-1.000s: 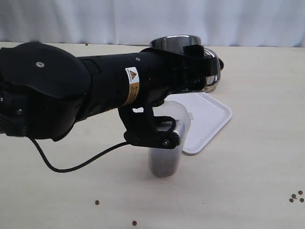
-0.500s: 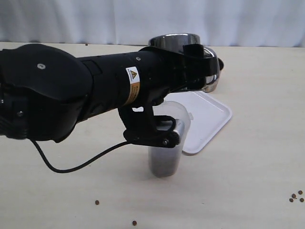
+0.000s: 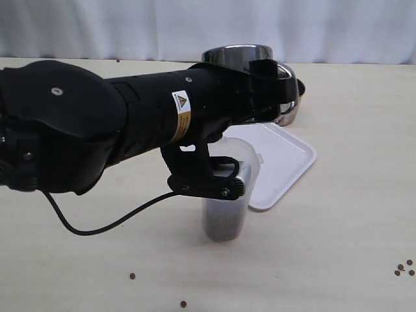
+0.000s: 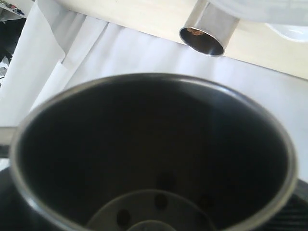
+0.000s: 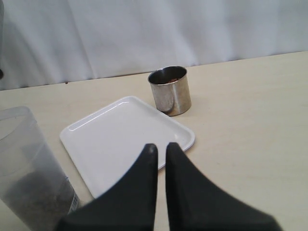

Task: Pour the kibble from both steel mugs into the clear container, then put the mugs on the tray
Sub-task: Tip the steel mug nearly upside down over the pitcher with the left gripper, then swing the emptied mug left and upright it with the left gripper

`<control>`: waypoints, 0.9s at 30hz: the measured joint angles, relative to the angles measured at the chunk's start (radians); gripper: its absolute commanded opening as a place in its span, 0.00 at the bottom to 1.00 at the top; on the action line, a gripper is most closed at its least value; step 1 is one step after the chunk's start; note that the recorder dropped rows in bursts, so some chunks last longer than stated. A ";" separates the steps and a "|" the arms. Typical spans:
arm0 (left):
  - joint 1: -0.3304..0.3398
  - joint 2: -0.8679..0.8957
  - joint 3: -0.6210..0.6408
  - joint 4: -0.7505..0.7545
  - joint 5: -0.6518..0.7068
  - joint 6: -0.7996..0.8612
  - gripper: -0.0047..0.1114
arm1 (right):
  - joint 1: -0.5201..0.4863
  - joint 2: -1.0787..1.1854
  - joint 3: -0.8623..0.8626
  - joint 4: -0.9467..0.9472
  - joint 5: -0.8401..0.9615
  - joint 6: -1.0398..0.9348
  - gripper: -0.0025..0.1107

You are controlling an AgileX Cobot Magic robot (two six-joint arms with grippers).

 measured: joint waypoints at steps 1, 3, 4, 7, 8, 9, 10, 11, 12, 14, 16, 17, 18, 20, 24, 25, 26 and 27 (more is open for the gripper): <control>0.000 0.000 0.000 0.000 0.000 0.000 0.04 | 0.000 0.000 0.000 0.000 0.000 0.000 0.06; 0.000 0.000 0.000 0.000 0.000 0.000 0.04 | 0.000 0.000 0.000 0.000 0.000 0.000 0.06; 0.000 0.000 0.000 0.000 0.000 0.003 0.04 | 0.000 0.000 0.000 0.000 0.000 0.000 0.06; 0.000 0.002 0.000 0.000 0.003 0.015 0.04 | 0.000 0.000 0.000 0.000 0.000 0.000 0.06; 0.000 0.002 0.000 0.000 0.005 0.015 0.04 | 0.000 0.000 0.000 0.000 0.000 0.000 0.06; 0.000 0.002 0.000 0.000 0.005 0.006 0.04 | 0.000 0.000 0.000 0.000 0.000 0.000 0.06; 0.000 0.002 0.000 0.000 0.005 -0.020 0.04 | 0.000 0.000 0.000 0.000 0.000 0.000 0.06; 0.000 0.002 0.000 0.000 0.005 -0.060 0.04 | 0.000 0.000 0.000 0.000 0.000 0.000 0.06; 0.000 0.002 0.000 0.000 0.005 -0.096 0.04 | 0.000 0.000 0.000 0.000 0.000 0.000 0.06; 0.000 0.002 0.000 -0.005 0.005 -0.182 0.04 | 0.000 0.000 0.000 0.000 0.000 0.000 0.06; 0.012 0.002 -0.001 -0.031 0.001 -0.230 0.04 | 0.000 0.000 0.000 0.000 0.000 0.000 0.06; 0.023 0.002 -0.002 -0.056 -0.002 -0.247 0.04 | 0.000 0.000 0.000 0.000 0.000 0.000 0.06; 0.035 0.002 -0.002 -0.085 -0.004 -0.264 0.04 | 0.000 0.000 0.000 0.000 0.000 0.000 0.06; 0.075 0.000 -0.002 -0.162 -0.027 -0.305 0.04 | 0.000 0.000 0.000 0.000 0.000 0.000 0.06; 0.188 -0.033 -0.002 -0.379 -0.176 -0.403 0.04 | 0.000 0.000 0.000 0.000 0.000 0.000 0.06; 0.232 -0.049 -0.002 -0.439 -0.223 -0.434 0.04 | 0.000 0.000 0.000 0.000 0.000 0.000 0.06; 0.264 -0.062 -0.002 -0.485 -0.265 -0.461 0.04 | 0.000 0.000 0.000 0.000 0.000 0.000 0.06; 0.307 -0.079 -0.002 -0.541 -0.300 -0.495 0.04 | 0.000 0.000 0.000 0.000 0.000 0.000 0.06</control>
